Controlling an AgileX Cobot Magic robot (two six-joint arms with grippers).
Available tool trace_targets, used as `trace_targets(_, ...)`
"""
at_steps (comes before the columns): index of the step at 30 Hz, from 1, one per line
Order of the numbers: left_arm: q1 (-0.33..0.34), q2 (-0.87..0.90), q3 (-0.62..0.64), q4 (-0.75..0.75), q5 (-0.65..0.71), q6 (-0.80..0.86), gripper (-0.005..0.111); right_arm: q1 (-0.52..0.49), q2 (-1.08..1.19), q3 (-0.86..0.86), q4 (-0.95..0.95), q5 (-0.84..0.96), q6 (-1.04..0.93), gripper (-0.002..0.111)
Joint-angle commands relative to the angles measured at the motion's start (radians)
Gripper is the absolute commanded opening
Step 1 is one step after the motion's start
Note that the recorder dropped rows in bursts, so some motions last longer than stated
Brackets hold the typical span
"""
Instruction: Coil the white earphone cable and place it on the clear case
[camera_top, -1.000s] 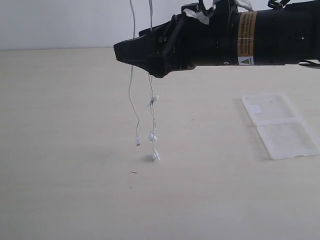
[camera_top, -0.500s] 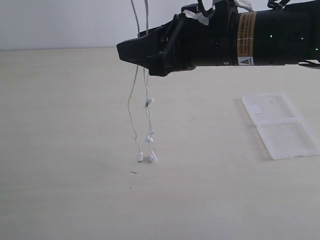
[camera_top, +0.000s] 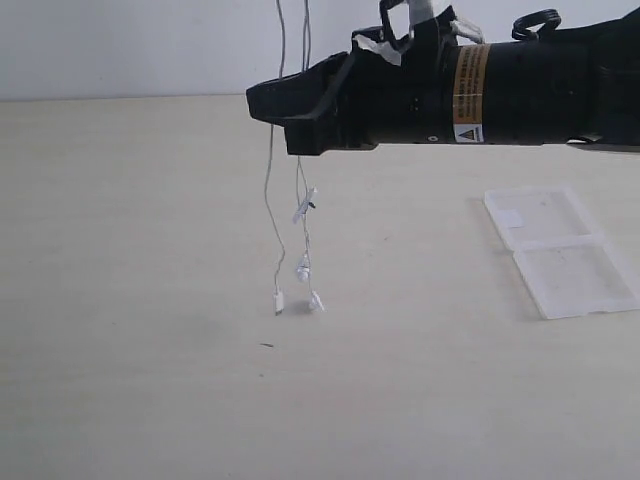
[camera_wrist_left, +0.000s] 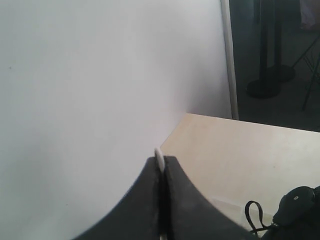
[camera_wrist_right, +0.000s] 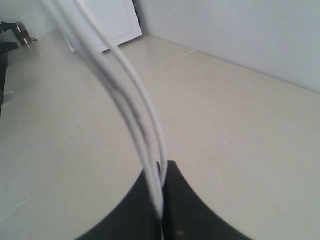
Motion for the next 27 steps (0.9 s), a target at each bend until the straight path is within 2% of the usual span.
trace_targets(1,-0.002,-0.014,-0.001,0.071,0.028,-0.013,0.0,0.003,-0.014,-0.004,0.011,0.104,-0.011,0.0)
trace_targets(11,0.001,-0.013,0.048,0.221,0.046,-0.063,0.0,0.003,-0.158,-0.004,0.011,0.438,-0.005,0.0)
trace_targets(14,0.004,-0.013,0.092,0.285,0.007,-0.105,0.0,0.003,-0.2,-0.004,0.007,0.58,-0.013,0.0)
trace_targets(17,0.024,-0.011,0.154,0.287,-0.05,-0.114,0.0,0.003,-0.226,-0.004,-0.011,0.697,-0.013,0.0)
trace_targets(22,0.06,-0.007,0.269,0.287,-0.159,-0.114,0.0,0.003,-0.236,-0.004,-0.011,0.729,-0.018,0.0)
trace_targets(27,0.126,0.003,0.367,0.289,-0.277,-0.116,0.0,0.003,-0.236,0.021,-0.011,0.722,-0.061,0.0)
